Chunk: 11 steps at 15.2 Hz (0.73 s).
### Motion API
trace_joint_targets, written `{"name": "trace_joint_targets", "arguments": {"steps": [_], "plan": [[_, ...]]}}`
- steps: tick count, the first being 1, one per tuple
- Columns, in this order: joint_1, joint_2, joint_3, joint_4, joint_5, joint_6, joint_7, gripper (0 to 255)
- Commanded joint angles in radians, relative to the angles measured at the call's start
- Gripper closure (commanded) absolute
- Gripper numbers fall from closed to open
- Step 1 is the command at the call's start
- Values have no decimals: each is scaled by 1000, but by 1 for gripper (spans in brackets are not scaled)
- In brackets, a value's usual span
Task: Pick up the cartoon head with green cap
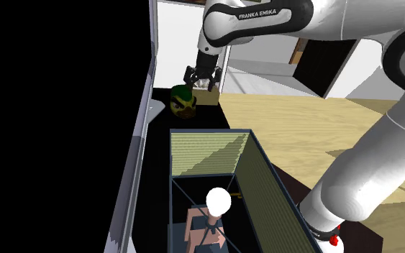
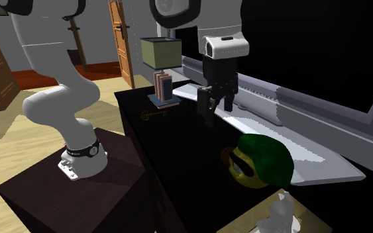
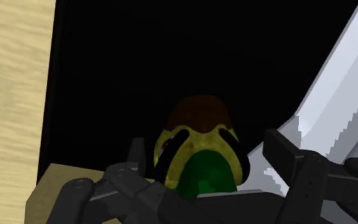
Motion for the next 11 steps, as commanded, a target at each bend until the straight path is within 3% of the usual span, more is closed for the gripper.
{"name": "trace_joint_targets", "arguments": {"steps": [1, 5, 11], "plan": [[-1, 68, 2, 67, -16, 15, 29, 0], [6, 215, 3, 230, -51, 26, 88, 0], [6, 224, 2, 174, -52, 90, 89, 0]]}}
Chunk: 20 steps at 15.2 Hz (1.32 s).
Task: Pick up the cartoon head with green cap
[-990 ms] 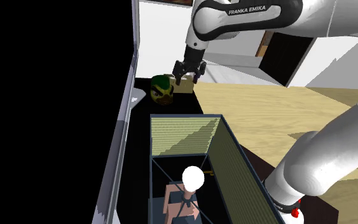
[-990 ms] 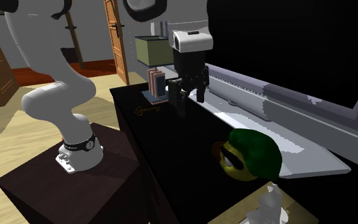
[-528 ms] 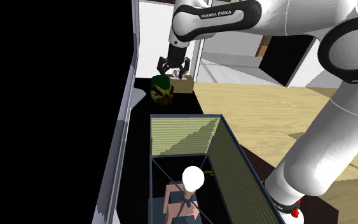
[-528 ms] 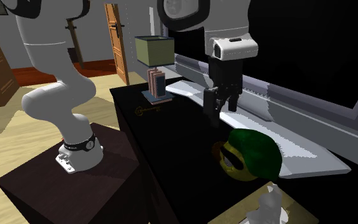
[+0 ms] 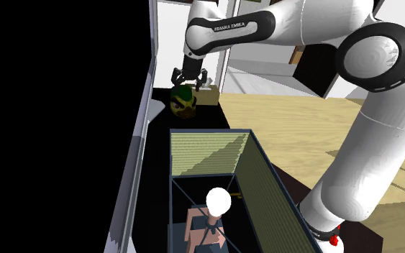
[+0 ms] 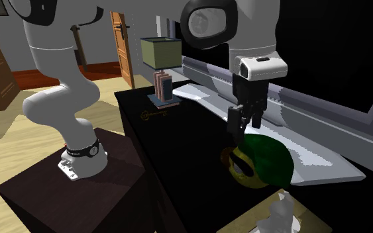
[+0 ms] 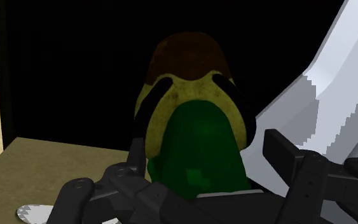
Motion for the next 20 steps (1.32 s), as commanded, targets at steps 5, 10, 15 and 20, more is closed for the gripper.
{"name": "trace_joint_targets", "arguments": {"steps": [5, 10, 15, 20], "plan": [[0, 12, 0, -31, -1, 43, 1, 255], [0, 13, -1, -30, -1, 44, 0, 255], [1, 8, 0, -22, -1, 30, 1, 255], [1, -2, 0, 33, 0, -35, 1, 255]]}}
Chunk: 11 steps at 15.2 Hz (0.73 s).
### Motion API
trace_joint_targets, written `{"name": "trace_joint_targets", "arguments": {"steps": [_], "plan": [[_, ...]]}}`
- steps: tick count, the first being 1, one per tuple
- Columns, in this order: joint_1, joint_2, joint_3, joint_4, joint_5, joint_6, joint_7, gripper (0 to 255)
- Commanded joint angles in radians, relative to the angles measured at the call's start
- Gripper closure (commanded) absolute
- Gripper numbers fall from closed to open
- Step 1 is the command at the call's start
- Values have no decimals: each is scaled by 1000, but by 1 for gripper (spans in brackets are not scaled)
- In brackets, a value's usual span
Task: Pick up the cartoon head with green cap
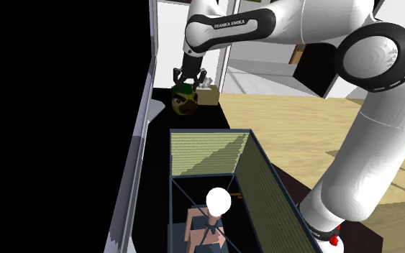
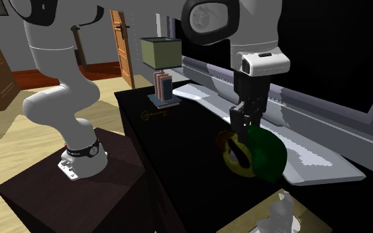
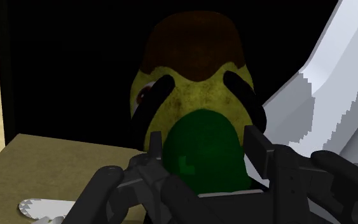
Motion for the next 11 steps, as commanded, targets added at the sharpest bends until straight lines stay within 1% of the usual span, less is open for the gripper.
{"name": "trace_joint_targets", "arguments": {"steps": [1, 9, 11], "plan": [[0, -7, 0, 20, 1, -25, -1, 255], [0, -10, 0, 123, 1, -131, -1, 255], [0, -10, 0, 126, 1, -133, -1, 255]]}}
